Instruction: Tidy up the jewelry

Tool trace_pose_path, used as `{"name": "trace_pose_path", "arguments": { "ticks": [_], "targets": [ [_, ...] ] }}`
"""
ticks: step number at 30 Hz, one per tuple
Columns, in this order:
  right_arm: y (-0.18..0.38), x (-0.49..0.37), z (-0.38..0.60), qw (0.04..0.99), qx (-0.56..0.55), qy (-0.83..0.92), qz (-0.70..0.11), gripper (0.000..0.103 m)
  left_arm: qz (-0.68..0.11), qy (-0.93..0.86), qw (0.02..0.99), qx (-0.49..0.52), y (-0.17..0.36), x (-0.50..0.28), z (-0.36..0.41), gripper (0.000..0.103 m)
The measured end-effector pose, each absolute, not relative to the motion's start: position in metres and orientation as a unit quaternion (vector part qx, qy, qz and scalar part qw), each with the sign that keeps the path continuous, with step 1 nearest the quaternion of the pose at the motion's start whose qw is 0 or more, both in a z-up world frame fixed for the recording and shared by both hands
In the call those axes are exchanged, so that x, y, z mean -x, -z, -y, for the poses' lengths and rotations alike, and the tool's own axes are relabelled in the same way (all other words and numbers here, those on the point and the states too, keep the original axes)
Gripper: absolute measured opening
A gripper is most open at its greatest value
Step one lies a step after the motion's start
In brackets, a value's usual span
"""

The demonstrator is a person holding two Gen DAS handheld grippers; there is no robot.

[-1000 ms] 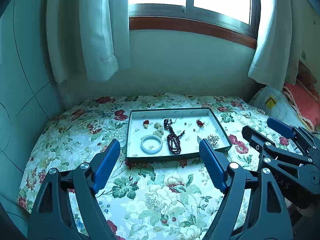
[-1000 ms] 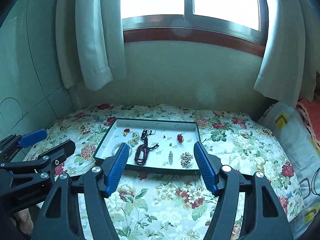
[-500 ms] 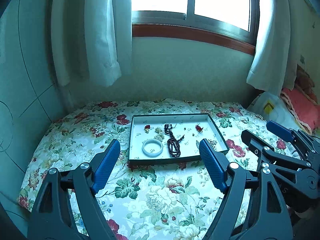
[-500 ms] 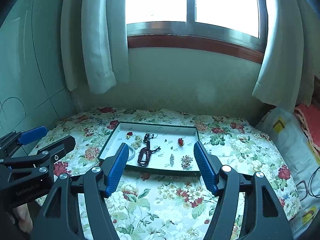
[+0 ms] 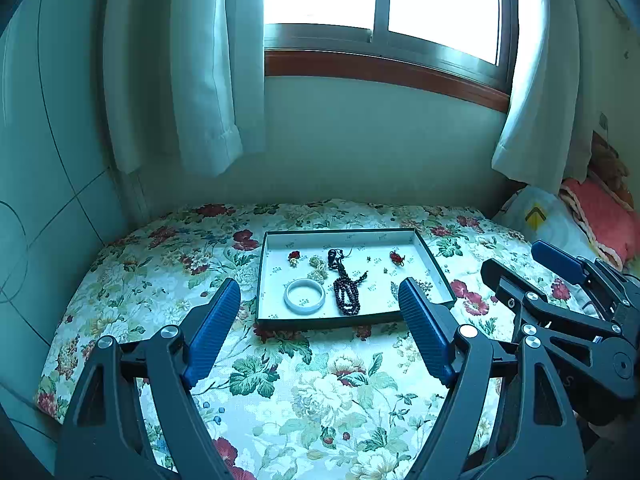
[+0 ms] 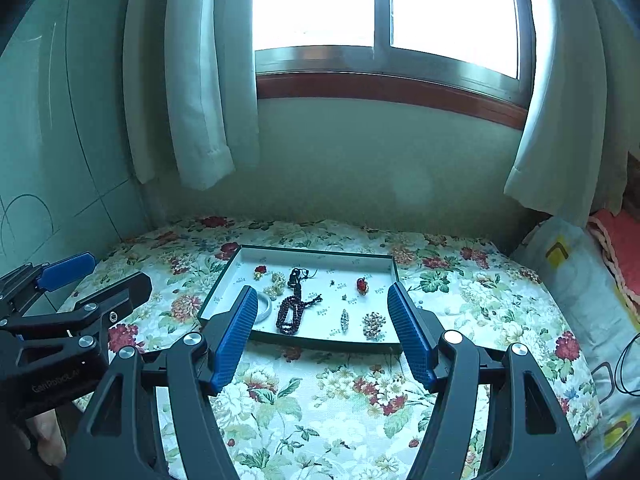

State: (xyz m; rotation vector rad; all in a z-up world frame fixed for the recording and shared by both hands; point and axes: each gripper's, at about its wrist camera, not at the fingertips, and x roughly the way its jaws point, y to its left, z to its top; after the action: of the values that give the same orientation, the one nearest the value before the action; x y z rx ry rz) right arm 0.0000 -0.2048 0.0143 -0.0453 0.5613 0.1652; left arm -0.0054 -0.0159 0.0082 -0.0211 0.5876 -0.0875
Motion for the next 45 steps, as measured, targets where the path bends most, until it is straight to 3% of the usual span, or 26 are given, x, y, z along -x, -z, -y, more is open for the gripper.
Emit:
{"name": "trace_pose_path", "arguments": {
  "ticks": [16,18,45],
  "targets": [
    [-0.0144,0.0001,0.2050,0.957,0.022,-0.081,-0.276,0.067,-0.291,0.037,0.956,0.007,-0.0083,0.0031,0.0177,0.083],
    [-0.0144,0.0002,0.2049,0.957,0.022,-0.081,-0.276,0.067,-0.292,0.035,0.956,0.008,-0.0076,0.0029,0.0169,0.089],
    [-0.0150,-0.0002,0.2071,0.957,0.022,-0.080,-0.277,0.067,-0.285,0.041,0.958,0.002,-0.0118,0.0028,0.0183,0.096]
  ]
}}
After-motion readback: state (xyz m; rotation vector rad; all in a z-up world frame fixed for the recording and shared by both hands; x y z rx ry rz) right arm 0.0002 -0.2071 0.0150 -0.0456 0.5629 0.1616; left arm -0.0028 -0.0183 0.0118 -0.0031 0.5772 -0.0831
